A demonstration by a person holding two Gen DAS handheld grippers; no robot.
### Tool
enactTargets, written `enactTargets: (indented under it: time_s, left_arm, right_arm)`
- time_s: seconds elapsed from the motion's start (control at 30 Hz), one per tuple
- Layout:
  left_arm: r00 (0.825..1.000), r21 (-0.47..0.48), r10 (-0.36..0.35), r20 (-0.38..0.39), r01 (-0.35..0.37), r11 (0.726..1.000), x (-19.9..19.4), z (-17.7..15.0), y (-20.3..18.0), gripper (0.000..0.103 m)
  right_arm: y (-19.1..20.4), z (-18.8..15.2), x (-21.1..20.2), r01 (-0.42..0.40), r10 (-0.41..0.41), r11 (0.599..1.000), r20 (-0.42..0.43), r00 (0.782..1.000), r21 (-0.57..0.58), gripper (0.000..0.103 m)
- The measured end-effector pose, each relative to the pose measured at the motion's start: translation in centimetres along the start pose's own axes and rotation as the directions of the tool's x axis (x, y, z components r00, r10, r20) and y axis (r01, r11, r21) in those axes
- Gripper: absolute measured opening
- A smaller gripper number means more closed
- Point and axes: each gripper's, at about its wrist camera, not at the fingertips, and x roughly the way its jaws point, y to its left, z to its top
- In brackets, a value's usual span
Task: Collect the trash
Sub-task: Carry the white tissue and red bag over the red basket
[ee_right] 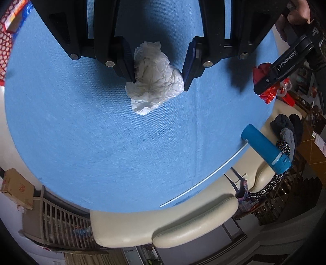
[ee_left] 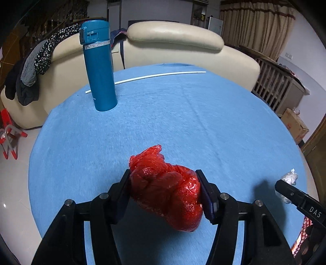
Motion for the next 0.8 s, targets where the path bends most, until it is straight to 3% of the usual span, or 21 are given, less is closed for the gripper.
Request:
enactTargets:
  time_s: [0.33,0.8]
  left_arm:
    - [0.999,0.04,-0.007,0.037,0.006,0.999,-3.6,-2.2,-1.9,0.062]
    - [0.993,0.104,-0.031,0.113,0.019,0.994,-8.4,-3.9,-5.1,0.062]
  right_arm:
    - [-0.9,-2.5,-4.1,-0.025,0.024,1.0,0.045,0.999,0.011,0.046]
    - [-2.6,-4.1,-11.2,-0.061,0.056,0.998,0.17,0.984,0.027,0.046]
